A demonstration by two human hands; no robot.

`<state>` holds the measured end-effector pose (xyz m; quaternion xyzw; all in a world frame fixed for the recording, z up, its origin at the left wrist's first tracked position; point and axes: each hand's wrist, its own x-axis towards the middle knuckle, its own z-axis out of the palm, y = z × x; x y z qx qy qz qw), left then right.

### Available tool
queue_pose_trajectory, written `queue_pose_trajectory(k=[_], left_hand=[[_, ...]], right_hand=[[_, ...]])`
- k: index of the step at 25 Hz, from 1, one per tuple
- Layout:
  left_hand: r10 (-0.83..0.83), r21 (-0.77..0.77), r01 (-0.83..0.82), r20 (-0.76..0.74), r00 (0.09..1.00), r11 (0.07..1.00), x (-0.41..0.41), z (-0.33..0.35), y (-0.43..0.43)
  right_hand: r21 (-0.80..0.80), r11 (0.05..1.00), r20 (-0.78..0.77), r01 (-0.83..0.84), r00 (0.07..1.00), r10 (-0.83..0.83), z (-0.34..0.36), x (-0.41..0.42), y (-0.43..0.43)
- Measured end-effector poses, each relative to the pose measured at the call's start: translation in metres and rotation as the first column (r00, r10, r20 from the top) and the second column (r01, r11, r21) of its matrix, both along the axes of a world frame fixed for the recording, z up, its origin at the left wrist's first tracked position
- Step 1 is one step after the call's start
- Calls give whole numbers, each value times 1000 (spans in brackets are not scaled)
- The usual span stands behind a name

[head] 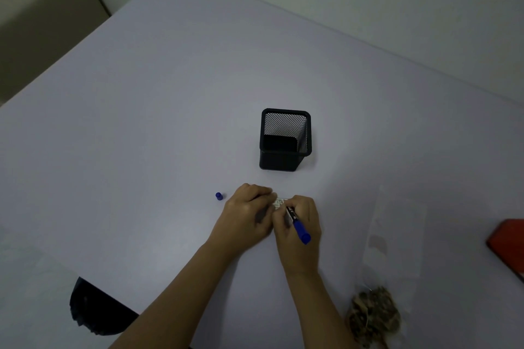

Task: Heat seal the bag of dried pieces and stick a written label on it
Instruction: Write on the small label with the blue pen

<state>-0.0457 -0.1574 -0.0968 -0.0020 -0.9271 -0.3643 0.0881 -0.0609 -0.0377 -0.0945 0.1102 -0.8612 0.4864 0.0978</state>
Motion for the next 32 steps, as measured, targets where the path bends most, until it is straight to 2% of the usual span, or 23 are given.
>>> queue_pose_trajectory(k=[11,16,20,29,32], left_hand=[[-6,-8,6,5,1000,1000,0,0,-1],[1,-2,-1,-1,1000,1000,-1,2,0],[-3,-5,3,-3,1000,1000,-2,2,0],[-4,-10,4,14,1000,1000,-1,4,0],[-5,-16,5,13,1000,1000,-1,4,0]], right_hand=[[84,996,-97,-22,995,31,-3,-2,-1],[38,999,-65,-10,998,12,0,-1,0],[-21,1000,29,16,999,-15,0,-2,0],[-59,998,71,-17,997,21,1,-1,0],[-71,997,88,26,996,-20,3,-2,0]])
